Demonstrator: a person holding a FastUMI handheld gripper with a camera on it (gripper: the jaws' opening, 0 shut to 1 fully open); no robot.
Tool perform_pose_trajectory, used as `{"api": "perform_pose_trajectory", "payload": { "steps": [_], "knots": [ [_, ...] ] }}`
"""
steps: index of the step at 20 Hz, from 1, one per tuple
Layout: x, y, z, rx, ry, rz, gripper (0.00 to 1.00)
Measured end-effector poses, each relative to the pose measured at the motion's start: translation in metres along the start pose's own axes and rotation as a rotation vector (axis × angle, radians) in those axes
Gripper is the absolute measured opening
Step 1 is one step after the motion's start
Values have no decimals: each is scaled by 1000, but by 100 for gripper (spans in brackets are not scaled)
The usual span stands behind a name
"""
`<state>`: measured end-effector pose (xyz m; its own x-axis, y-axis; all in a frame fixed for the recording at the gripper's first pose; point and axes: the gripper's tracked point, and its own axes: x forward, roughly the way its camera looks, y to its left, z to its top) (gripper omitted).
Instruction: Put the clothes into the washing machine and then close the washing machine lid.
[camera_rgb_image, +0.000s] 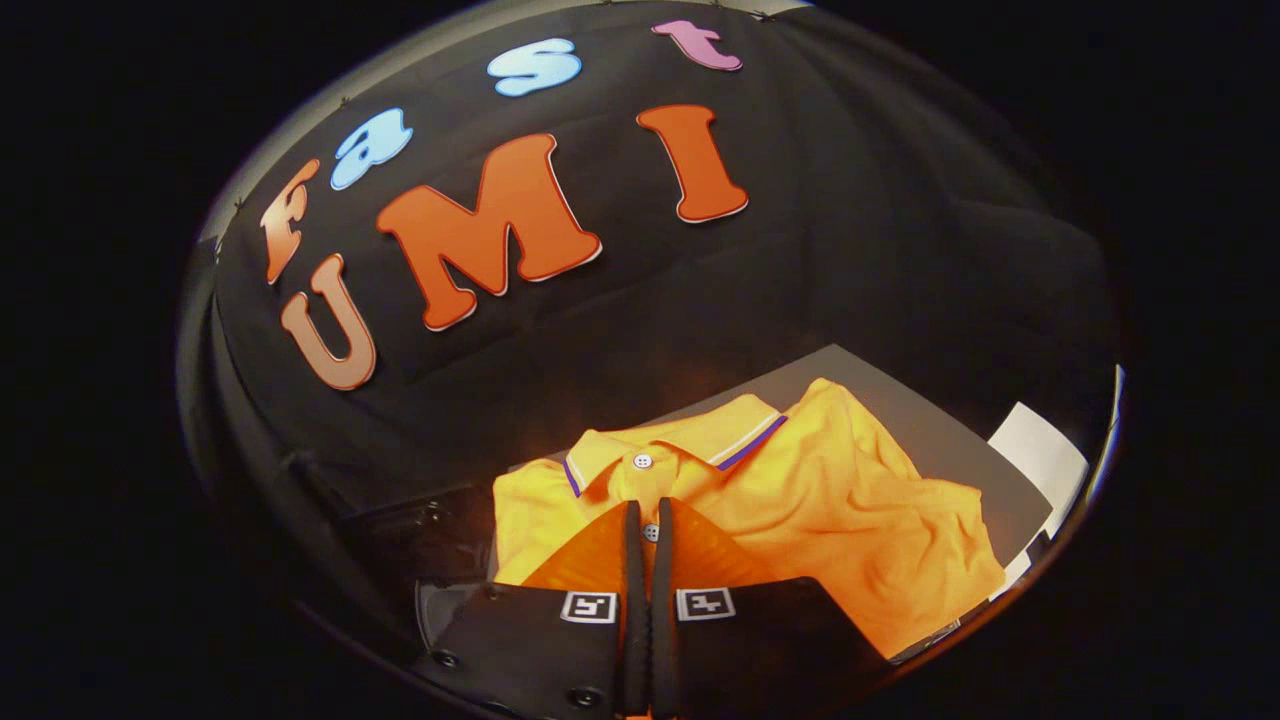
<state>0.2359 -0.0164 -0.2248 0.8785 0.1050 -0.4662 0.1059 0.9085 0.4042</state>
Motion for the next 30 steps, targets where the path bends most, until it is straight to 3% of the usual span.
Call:
{"api": "perform_pose_trajectory", "payload": {
  "steps": [9, 15, 23, 30],
  "knots": [
    [-54, 75, 38, 61, -103, 160, 8],
    [-71, 176, 32, 38, -101, 314, 8],
    [-54, 294, -29, 11, -13, 484, 8],
    [6, 343, -124, -12, 75, 471, 8]
  ]
}}
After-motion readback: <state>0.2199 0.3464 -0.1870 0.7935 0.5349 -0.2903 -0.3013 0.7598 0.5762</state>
